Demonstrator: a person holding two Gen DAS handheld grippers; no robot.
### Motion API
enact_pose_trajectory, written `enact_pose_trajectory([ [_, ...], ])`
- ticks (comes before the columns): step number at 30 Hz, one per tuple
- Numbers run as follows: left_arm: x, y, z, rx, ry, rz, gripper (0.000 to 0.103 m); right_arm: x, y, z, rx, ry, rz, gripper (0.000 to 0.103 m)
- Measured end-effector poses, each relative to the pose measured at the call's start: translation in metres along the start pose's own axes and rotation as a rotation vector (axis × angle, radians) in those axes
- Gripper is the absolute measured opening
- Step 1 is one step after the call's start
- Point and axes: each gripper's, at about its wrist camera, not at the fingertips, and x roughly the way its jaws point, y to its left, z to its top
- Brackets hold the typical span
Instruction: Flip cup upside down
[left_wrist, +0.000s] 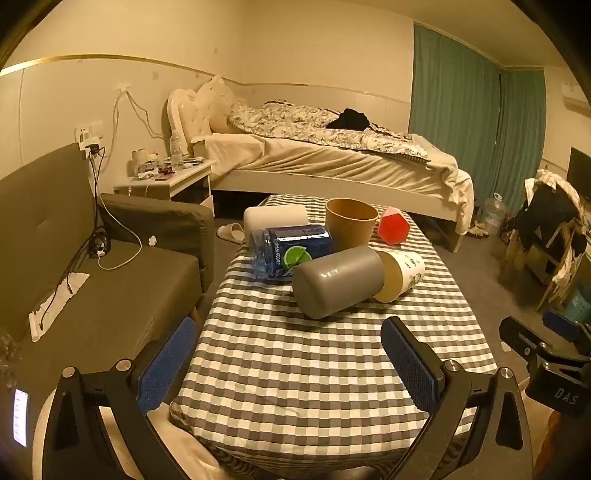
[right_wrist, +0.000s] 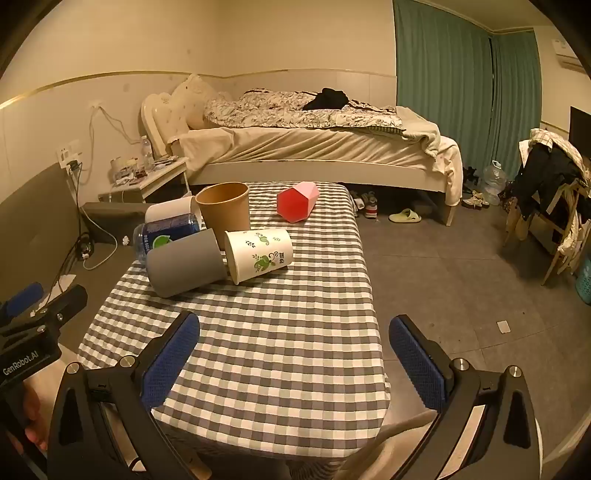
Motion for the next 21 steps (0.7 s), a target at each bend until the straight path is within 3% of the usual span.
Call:
enact_pose_trajectory([
  [21, -0.003, -0.003, 0.001, 0.013, -0.012, 0.001, 0.103, 0.001, 0.0, 0.0, -0.001, 0.009, -0.001, 0.103],
])
